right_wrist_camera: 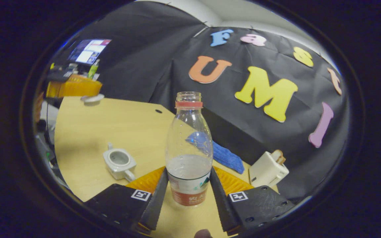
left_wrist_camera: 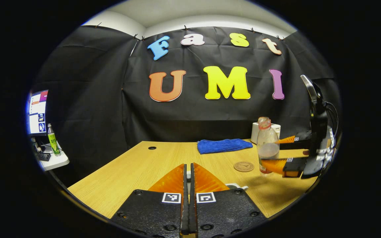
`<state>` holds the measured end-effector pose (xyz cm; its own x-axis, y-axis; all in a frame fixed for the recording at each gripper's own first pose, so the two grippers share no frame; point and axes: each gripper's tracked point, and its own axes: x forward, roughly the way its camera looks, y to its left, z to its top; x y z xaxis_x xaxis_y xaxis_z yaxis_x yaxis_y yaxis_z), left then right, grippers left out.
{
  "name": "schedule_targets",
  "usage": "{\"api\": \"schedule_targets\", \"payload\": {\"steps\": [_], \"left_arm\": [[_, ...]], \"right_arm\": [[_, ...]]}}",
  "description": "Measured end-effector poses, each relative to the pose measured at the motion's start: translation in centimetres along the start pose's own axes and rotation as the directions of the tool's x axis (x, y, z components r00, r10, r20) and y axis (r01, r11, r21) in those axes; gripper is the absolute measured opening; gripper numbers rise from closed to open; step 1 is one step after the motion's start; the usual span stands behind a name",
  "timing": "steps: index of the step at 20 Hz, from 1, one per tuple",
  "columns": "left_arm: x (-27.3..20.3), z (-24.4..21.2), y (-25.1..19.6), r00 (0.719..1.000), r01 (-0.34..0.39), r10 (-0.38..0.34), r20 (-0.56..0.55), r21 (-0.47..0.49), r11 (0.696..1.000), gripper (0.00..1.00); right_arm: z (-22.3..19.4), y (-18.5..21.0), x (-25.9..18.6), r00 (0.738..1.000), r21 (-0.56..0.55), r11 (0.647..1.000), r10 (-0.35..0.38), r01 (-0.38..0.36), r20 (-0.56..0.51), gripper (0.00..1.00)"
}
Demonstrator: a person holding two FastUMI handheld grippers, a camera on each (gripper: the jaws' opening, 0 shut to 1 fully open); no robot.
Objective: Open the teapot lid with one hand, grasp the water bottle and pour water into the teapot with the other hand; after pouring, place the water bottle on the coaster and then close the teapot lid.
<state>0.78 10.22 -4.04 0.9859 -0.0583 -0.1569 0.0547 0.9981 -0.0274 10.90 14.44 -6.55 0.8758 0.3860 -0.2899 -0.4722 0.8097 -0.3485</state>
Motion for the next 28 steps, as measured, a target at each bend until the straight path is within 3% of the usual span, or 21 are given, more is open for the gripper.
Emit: {"api": "schedule_targets", "payload": {"steps": [5, 8, 19, 22, 23, 28], "left_arm": [[-0.3, 0.6, -0.4, 1.0, 0.014, -0.014, 0.013, 0.007, 1.0, 0.03], [-0.4, 0.5, -0.4, 1.0, 0.015, -0.015, 0.009, 0.019, 1.0, 0.03], [0.0, -0.2, 1.0, 1.0, -0.006, 0.006, -0.003, 0.028, 1.0, 0.03], [0.4, -0.8, 1.5, 1.0, -0.02, 0.021, -0.018, 0.031, 0.999, 0.07], [0.5, -1.1, 1.6, 0.999, -0.022, 0.023, -0.023, 0.032, 0.999, 0.03], [0.8, -1.4, 1.9, 0.999, -0.026, 0.027, -0.031, 0.035, 0.999, 0.03]], "right_arm": [[1.9, -3.2, 1.3, 0.997, 0.221, 0.974, -0.062, 0.05, 0.048, 0.72], [2.3, -4.5, 2.6, 0.993, 0.29, 0.955, -0.093, 0.067, 0.075, 0.72], [0.8, -4.4, 11.2, 0.993, 0.356, 0.932, -0.099, 0.071, 0.06, 0.71], [-0.2, -4.3, 12.7, 0.994, 0.373, 0.925, -0.101, 0.075, 0.051, 0.72], [-0.6, -4.1, 13.1, 0.994, 0.378, 0.923, -0.101, 0.077, 0.045, 0.72], [-1.5, -4.2, 13.8, 0.993, 0.379, 0.921, -0.11, 0.088, 0.036, 0.72]]}}
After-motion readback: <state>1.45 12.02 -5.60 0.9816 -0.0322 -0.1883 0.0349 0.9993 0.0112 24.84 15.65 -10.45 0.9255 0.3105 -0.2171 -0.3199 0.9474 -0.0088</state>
